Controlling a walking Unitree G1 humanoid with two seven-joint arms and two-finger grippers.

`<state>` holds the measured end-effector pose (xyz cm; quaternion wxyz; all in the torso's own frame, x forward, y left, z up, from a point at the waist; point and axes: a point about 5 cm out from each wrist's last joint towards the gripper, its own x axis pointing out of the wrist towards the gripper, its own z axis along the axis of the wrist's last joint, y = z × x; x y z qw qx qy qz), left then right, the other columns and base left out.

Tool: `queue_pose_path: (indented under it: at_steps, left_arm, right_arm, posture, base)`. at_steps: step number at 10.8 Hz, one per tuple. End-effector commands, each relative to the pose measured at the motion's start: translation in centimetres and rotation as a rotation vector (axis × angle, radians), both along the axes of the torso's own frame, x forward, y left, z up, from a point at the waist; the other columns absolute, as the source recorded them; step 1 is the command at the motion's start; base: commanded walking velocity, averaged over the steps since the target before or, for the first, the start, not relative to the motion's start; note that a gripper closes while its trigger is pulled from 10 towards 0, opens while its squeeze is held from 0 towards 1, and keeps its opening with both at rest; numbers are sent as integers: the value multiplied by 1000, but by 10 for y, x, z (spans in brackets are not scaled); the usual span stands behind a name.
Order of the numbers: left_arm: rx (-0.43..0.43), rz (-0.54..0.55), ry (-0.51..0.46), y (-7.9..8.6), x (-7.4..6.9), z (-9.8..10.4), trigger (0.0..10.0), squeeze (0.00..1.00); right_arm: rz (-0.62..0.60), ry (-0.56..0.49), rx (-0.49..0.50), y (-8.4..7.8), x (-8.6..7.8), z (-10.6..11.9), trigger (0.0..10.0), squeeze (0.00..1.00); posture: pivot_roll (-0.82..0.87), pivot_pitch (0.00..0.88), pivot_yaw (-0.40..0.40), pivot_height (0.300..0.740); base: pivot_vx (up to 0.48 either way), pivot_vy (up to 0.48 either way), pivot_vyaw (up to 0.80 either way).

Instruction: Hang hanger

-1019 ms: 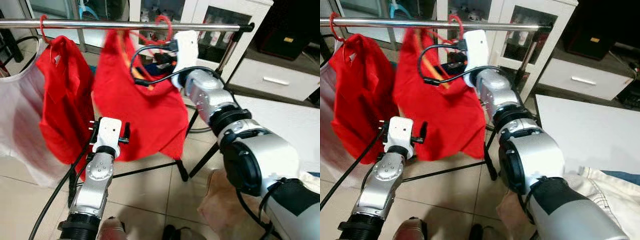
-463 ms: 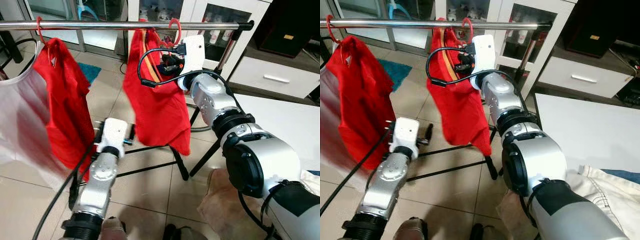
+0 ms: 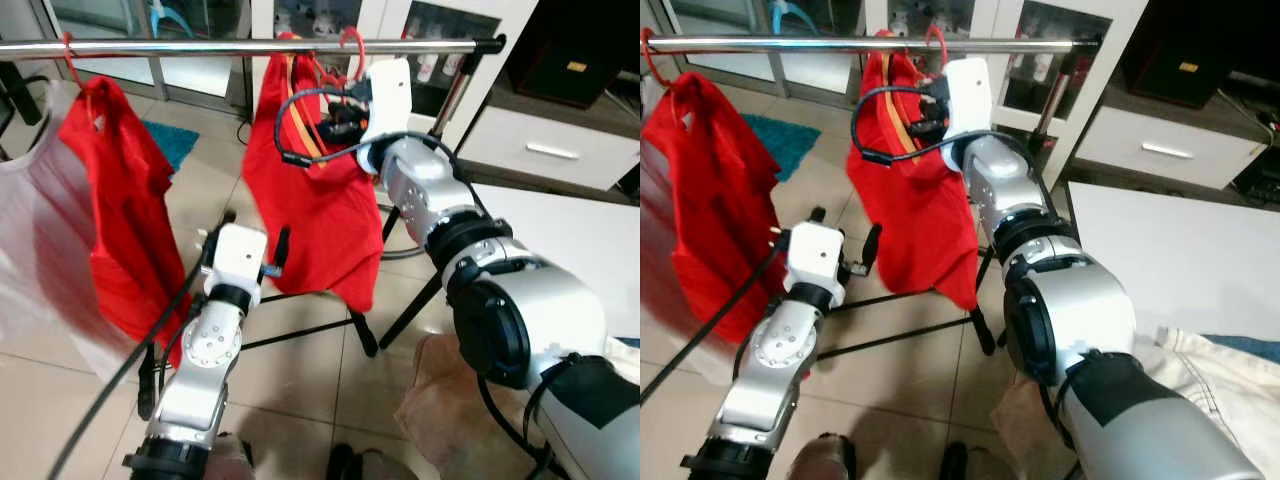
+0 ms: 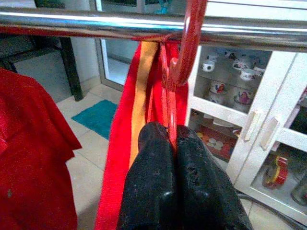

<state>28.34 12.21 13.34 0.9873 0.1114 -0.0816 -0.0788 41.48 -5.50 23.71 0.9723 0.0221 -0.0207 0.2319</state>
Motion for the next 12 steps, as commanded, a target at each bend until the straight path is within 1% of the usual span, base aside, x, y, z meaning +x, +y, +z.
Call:
queue_pose_path:
  at_steps: [1,2,3,4,12]
  left_arm:
    - [-6,-52,-32,-9,-6,8,10000,0]
    - [-1,-60,-37,-11,-9,10,10000,0]
    - [-1,-68,-34,-13,-15,11,10000,0]
    - [-1,-71,-20,-14,-18,8,10000,0]
    - [-1,-71,-20,-14,-18,8,10000,0]
  right_arm:
    - [-16,-75,9,0,2,21,0,0]
    - [-9,-64,2,4,2,20,0,0]
    - [7,-43,-8,11,0,17,0,0]
    - [19,-27,-10,16,-1,17,0,0]
    - [19,-27,-10,16,-1,17,0,0]
  posture:
    - [222,189,-127,740]
    - [227,199,-129,740]
    - [233,215,-134,740]
    - [237,225,-140,740]
    - [237,225,-140,740]
  base:
    - [0,0,0]
    - [0,0,0]
    - [0,0,0]
    - [0,0,0]
    - [0,0,0]
